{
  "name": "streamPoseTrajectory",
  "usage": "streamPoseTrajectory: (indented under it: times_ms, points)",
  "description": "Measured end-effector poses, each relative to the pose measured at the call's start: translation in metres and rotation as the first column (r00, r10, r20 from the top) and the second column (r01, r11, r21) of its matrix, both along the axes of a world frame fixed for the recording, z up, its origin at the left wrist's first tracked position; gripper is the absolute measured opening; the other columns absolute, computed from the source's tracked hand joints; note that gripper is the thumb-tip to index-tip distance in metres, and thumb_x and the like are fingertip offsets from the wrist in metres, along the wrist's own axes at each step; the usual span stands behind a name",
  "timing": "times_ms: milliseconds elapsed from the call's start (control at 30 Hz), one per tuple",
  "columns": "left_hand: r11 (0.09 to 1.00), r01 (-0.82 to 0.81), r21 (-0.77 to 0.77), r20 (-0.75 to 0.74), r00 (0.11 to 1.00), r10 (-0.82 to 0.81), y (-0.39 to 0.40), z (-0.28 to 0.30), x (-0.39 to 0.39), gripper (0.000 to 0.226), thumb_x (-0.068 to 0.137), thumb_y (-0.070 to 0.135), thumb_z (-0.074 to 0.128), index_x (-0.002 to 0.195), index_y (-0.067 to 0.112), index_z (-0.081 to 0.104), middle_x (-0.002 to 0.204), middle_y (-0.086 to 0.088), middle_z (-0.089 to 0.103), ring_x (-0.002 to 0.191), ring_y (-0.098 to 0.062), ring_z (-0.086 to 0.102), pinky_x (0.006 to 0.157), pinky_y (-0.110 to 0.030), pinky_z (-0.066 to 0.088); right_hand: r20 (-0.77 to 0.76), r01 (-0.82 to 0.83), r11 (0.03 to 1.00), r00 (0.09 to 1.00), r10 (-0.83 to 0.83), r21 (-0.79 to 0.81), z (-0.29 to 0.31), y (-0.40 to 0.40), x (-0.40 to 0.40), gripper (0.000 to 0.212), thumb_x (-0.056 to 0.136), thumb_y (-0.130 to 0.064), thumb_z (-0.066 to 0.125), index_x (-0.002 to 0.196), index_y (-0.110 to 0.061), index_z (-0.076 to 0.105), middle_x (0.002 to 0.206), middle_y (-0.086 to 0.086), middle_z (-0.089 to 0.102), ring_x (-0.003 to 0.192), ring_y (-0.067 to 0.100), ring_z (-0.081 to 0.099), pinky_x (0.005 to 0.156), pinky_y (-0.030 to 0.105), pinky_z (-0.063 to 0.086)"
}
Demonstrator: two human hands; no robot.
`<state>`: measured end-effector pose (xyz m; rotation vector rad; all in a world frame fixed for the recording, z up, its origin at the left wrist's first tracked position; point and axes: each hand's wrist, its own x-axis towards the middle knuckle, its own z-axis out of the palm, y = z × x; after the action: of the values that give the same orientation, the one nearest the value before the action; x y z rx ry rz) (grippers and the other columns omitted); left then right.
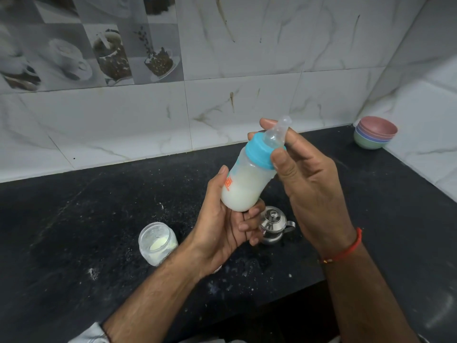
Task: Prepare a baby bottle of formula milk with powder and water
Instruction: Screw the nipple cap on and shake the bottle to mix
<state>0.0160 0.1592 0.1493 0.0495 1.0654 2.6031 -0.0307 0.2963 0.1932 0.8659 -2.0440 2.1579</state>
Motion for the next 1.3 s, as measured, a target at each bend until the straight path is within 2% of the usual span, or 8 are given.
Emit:
streamPoseTrajectory:
  times_ms: [233,367,533,667,800,933,1100,1300]
  points:
    - [1.0,-0.006,-0.019,-0.01,1.0,0.006,-0.001,0.002,0.0,0.07,0.101,0.069,0.027,0.1,0.019,0.075,0.072,-0.005,0.04,0.057,-0.016,0.016,0.047,-0.027,0.039,-0.065,-0.036,0.999,0.997,0.035,-0.021,-0.005,0.003,-0.003,0.041,0.102,-0.029,0.058,0.141,-0.016,0.054,0.142,0.007,0.064,0.133,0.02,0.06,0.109,0.035,0.049]
    - [0.995,0.008,-0.102,-0.025,1.0,-0.01,-0.005,0.002,0.001,0.087,0.09,0.084,0.021,0.119,0.019,0.072,0.07,-0.006,0.045,0.052,-0.012,0.022,0.049,-0.028,0.039,0.145,0.103,0.979,0.986,-0.077,-0.179,-0.011,0.001,-0.006,0.038,0.097,-0.038,0.06,0.13,-0.019,0.065,0.13,0.007,0.071,0.123,0.028,0.067,0.102,0.045,0.055]
    - [0.959,-0.039,-0.282,-0.097,0.995,0.012,-0.015,0.004,0.0,0.105,0.078,0.093,0.015,0.141,0.02,0.058,0.067,-0.011,0.054,0.049,-0.015,0.031,0.053,-0.028,0.041,0.674,0.286,0.841,0.729,0.119,-0.458,-0.031,0.001,-0.017,0.049,0.104,-0.039,0.052,0.133,0.0,0.06,0.13,0.02,0.071,0.117,0.03,0.071,0.09,0.044,0.063]
    - [0.88,-0.185,-0.438,-0.121,0.982,0.147,-0.02,0.003,-0.005,0.102,0.077,0.094,0.017,0.141,0.024,0.054,0.065,-0.009,0.055,0.046,-0.014,0.034,0.048,-0.026,0.04,0.778,0.384,0.743,0.559,0.285,-0.548,-0.052,-0.003,-0.02,0.042,0.105,-0.035,0.053,0.129,-0.001,0.061,0.121,0.02,0.074,0.098,0.028,0.078,0.078,0.043,0.066]
    - [0.841,-0.281,-0.463,-0.105,0.959,0.263,-0.026,-0.004,-0.007,0.096,0.076,0.087,0.022,0.138,0.024,0.057,0.066,-0.005,0.052,0.046,-0.014,0.032,0.047,-0.025,0.035,0.721,0.361,0.828,0.689,0.073,-0.429,-0.053,-0.002,-0.018,0.042,0.105,-0.034,0.054,0.128,0.0,0.062,0.125,0.021,0.072,0.111,0.031,0.074,0.086,0.045,0.064]
    - [0.792,-0.315,-0.523,-0.071,0.942,0.328,-0.025,-0.015,-0.007,0.092,0.074,0.088,0.029,0.13,0.024,0.062,0.08,-0.015,0.057,0.047,-0.014,0.038,0.047,-0.027,0.037,0.308,0.234,0.962,0.934,-0.182,-0.139,-0.033,0.004,-0.011,0.033,0.094,-0.033,0.063,0.117,-0.01,0.068,0.109,0.006,0.078,0.102,0.022,0.076,0.082,0.034,0.063]
    - [0.728,-0.269,-0.631,-0.078,0.955,0.285,-0.019,-0.02,-0.001,0.077,0.08,0.083,0.028,0.121,0.033,0.069,0.094,-0.026,0.065,0.057,-0.013,0.049,0.048,-0.03,0.047,-0.046,0.166,0.968,0.986,-0.16,0.187,-0.026,0.005,-0.006,0.044,0.09,-0.034,0.065,0.126,-0.009,0.064,0.105,-0.016,0.077,0.099,0.007,0.076,0.083,0.021,0.059]
    - [0.718,-0.307,-0.625,-0.133,0.948,0.289,-0.019,-0.021,0.004,0.069,0.088,0.079,0.035,0.126,0.032,0.067,0.097,0.0,0.068,0.062,-0.014,0.056,0.05,-0.032,0.049,0.386,0.267,0.934,0.908,-0.162,-0.238,-0.033,0.005,-0.01,0.022,0.102,-0.025,0.06,0.117,-0.011,0.069,0.111,0.004,0.079,0.104,0.017,0.075,0.081,0.029,0.062]
